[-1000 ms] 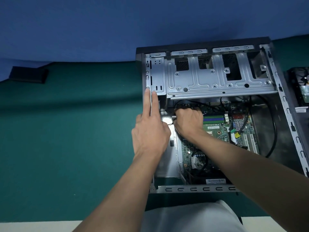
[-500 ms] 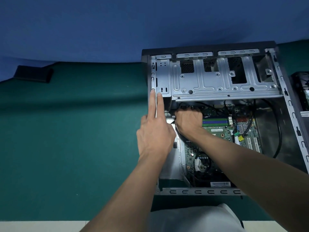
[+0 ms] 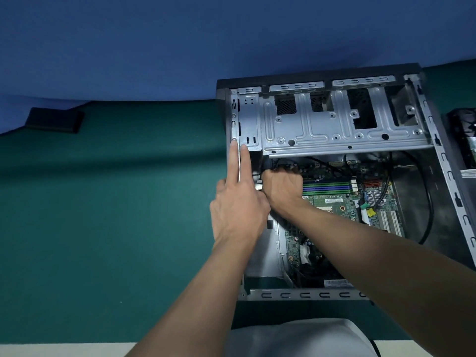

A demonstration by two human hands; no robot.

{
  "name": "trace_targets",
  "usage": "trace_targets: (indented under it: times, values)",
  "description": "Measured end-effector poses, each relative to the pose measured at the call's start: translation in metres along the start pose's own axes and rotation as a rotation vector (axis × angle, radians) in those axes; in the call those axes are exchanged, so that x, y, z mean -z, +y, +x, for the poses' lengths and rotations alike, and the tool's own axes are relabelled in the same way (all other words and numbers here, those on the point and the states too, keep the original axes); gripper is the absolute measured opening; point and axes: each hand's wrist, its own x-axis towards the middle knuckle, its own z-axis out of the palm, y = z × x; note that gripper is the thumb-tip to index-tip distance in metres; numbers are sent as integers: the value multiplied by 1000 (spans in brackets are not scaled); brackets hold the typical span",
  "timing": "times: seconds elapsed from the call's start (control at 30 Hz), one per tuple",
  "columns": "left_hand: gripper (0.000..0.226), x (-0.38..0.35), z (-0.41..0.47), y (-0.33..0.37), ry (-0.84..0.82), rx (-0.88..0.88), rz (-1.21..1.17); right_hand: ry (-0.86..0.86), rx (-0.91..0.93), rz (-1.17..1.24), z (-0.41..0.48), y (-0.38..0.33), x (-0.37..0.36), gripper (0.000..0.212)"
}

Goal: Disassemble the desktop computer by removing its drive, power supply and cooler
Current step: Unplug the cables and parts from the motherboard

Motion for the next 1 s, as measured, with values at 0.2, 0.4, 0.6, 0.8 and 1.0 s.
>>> trace_targets:
  times: [0.2,0.4,0.6,0.8,1.0]
  values:
    - [83,-1,0,0,15,-3,-4,-64,-9,-66,-2,-7,1,18]
    - [84,-3,0,0,22,-8,17,-92,-69,-134,1,-14,-5,15]
    - [81,-3,1,-1,38,-18,22,-75,-32,-171,-3,-16,-4,15]
    - [81,-2,1,-2,40,-34,29,2,76,-75,-25,-7,22,14]
    - [84,1,-1,-2,56,-85,233,130,82,39,-74,37,69,12]
